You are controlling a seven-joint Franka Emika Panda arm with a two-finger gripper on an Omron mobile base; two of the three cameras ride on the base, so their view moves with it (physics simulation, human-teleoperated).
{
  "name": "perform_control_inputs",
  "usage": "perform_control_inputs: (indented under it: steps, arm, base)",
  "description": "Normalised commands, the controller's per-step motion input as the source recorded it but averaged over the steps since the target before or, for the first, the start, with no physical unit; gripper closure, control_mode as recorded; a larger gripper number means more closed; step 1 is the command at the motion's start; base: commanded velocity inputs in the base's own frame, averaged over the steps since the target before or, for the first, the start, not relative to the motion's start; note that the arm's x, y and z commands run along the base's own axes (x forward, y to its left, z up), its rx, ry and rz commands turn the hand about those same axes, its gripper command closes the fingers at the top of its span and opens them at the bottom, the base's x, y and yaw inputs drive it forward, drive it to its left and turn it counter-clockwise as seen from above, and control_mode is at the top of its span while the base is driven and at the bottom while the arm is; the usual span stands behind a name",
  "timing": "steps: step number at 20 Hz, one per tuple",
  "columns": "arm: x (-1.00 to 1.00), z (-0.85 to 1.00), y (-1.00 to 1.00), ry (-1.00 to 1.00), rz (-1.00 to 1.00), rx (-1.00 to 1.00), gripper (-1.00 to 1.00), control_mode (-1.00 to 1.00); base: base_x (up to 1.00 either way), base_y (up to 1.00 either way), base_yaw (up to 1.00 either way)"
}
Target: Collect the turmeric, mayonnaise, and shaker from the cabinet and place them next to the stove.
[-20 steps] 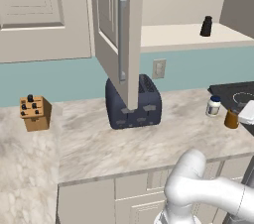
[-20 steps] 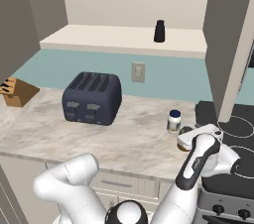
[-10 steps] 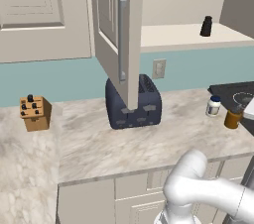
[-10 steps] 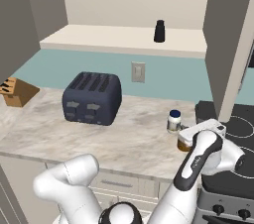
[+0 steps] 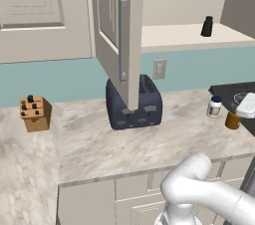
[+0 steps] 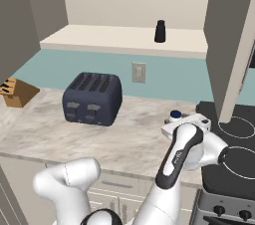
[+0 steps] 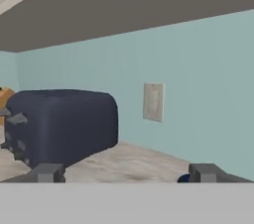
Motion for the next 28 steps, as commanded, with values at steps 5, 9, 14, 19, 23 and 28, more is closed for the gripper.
perform_control_inputs:
  steps: [5,9,14,19,23,28]
  arm:
    - [-0.05,0.43,0.90,0.00,-0.08,0.00,-1.00,-1.00]
    - [-0.30,0.89,0.51,-0.02,-0.07,0.00,-1.00,-1.00]
    - [-0.38,1.00,0.24,-0.01,-0.12,0.01,-1.00,-1.00]
    - [-0.31,0.94,0.16,0.03,-0.18,0.03,-1.00,-1.00]
    - [-0.11,0.78,0.25,0.04,-0.20,0.04,-1.00,-1.00]
    - [0.00,0.82,0.14,0.01,-0.19,0.04,-1.00,-1.00]
  base:
    - [0.00,0.00,0.00]
    - [0.00,0.00,0.00]
    - [0.00,0.00,0.00]
    - [0.00,0.00,0.00]
    - [0.00,0.00,0.00]
    - [0.00,0.00,0.00]
